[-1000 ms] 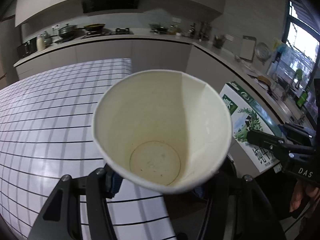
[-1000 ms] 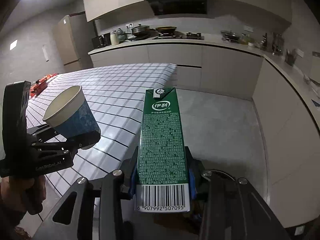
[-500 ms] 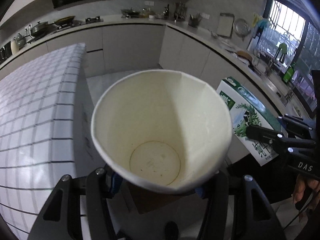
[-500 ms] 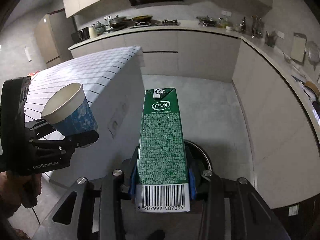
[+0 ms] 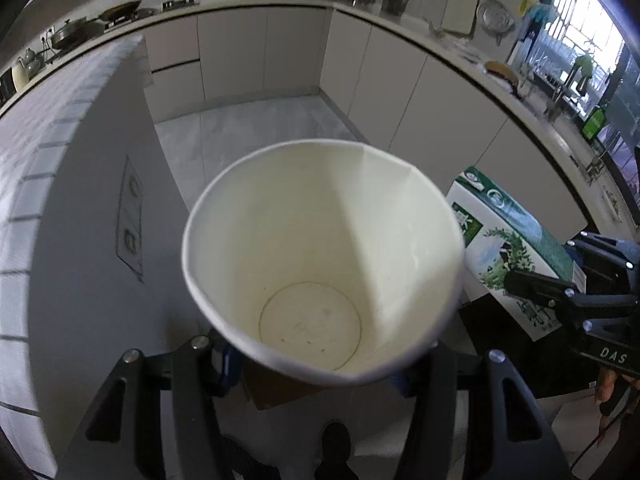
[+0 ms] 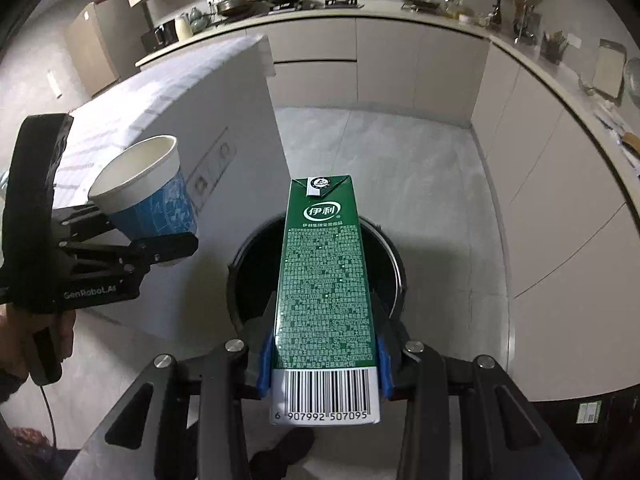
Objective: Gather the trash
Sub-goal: 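Carry the paper cup and milk carton with both tools over the black bin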
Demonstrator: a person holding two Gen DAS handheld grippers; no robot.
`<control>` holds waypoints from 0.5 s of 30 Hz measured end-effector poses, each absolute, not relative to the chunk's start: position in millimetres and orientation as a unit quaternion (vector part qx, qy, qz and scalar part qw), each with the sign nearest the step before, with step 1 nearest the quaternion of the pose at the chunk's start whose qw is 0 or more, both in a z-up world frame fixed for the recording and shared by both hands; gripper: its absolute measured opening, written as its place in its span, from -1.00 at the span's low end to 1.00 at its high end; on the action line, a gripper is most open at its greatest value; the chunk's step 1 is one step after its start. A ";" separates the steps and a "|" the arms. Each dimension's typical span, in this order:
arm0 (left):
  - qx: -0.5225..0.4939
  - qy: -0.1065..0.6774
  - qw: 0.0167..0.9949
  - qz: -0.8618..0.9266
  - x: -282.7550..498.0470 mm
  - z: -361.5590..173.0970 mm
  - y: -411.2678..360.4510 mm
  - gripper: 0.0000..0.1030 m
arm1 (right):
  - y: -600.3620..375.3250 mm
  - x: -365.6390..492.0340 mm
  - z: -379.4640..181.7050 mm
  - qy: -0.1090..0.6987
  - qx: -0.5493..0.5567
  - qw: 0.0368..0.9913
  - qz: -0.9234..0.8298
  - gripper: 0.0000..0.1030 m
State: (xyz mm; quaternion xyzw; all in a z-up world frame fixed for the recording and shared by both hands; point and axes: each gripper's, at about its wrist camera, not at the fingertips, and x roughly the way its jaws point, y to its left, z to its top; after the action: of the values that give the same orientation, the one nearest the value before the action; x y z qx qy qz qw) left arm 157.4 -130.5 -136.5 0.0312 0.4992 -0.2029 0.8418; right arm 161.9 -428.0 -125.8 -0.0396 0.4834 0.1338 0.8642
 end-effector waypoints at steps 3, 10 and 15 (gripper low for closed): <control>0.035 0.513 0.834 -0.200 159.6 -151.9 -139.4 0.13 | -429.7 166.4 -139.1 0.493 -0.051 0.856 0.146 -0.20; 0.041 0.553 0.812 -0.184 171.9 -193.6 -152.6 0.13 | -433.4 186.8 -184.6 0.531 -0.074 0.825 0.177 -0.20; 0.041 0.575 0.797 -0.182 187.3 -217.6 -159.9 0.24 | -428.2 203.6 -208.5 0.547 -0.102 0.806 0.203 -0.19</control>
State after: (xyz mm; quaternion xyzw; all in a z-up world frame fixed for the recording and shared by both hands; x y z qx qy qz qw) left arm 187.3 -159.9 -217.6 0.0410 0.5751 -0.1820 0.7965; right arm 203.6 -428.2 -208.5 -0.1018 0.5468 0.2028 0.8059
